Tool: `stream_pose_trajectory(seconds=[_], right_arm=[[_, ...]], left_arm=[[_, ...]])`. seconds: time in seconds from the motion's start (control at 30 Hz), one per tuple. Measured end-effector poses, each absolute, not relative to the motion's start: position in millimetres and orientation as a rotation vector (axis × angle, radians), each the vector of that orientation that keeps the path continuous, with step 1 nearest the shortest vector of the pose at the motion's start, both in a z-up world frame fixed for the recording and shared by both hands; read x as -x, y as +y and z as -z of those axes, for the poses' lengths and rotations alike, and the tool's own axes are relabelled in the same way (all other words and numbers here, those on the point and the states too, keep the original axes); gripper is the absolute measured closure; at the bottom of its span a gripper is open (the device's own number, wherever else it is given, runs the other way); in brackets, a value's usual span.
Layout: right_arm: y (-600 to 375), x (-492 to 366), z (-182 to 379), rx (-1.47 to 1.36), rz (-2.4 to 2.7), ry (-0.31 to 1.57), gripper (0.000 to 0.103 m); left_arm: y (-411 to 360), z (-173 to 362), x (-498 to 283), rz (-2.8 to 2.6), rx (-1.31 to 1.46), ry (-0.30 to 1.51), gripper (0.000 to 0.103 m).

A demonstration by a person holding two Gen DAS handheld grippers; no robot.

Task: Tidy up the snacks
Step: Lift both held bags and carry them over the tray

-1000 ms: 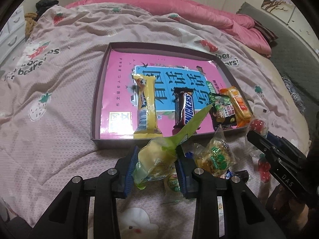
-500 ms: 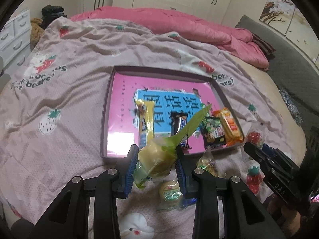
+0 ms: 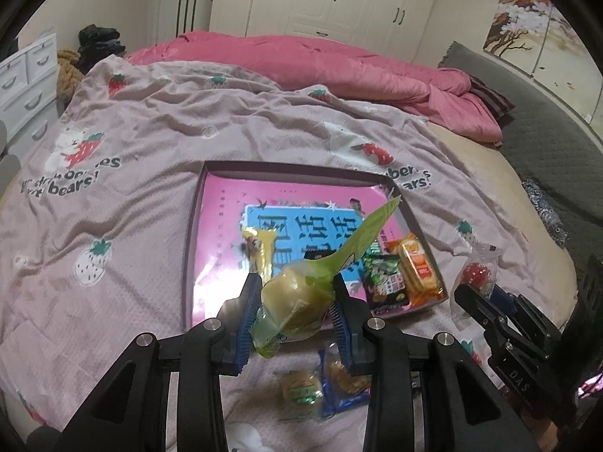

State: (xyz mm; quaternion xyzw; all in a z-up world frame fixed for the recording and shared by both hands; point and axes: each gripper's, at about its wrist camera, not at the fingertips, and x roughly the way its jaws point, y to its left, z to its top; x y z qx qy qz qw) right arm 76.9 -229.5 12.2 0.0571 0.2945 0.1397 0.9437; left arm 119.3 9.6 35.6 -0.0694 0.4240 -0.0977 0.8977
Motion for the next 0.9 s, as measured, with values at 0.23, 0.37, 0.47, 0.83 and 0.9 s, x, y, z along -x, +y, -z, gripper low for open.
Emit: stream_pose_trajectory(seconds=[0.23, 0.37, 0.47, 0.83, 0.9], right_arm=[[-237.4, -83.4, -15.8, -0.134, -0.273, 0.584, 0.067], [-241.0, -87.2, -18.6, -0.138, -0.265, 0.569, 0.067], [-243.6, -90.4, -19.8, -0.139, -0.258, 0.563, 0.067], [-253.6, -103.7, -19.8, -0.148, -0.230, 0.554, 0.067], [-254.9, -106.4, -18.9, -0.146, -0.223, 0.554, 0.067]], left_arm=[[-0.8, -34.8, -129.5, 0.211, 0.145, 0.876, 0.067], [-5.2, -31.8, -134.3, 0.213, 0.144, 0.878, 0.067], [-7.2, -29.1, -138.8, 0.213, 0.142, 0.883, 0.067], [-9.3, -10.1, -155.5, 0.205, 0.149, 0.917, 0.066], [-10.2, -4.4, -158.0, 0.208, 0.150, 0.925, 0.067]])
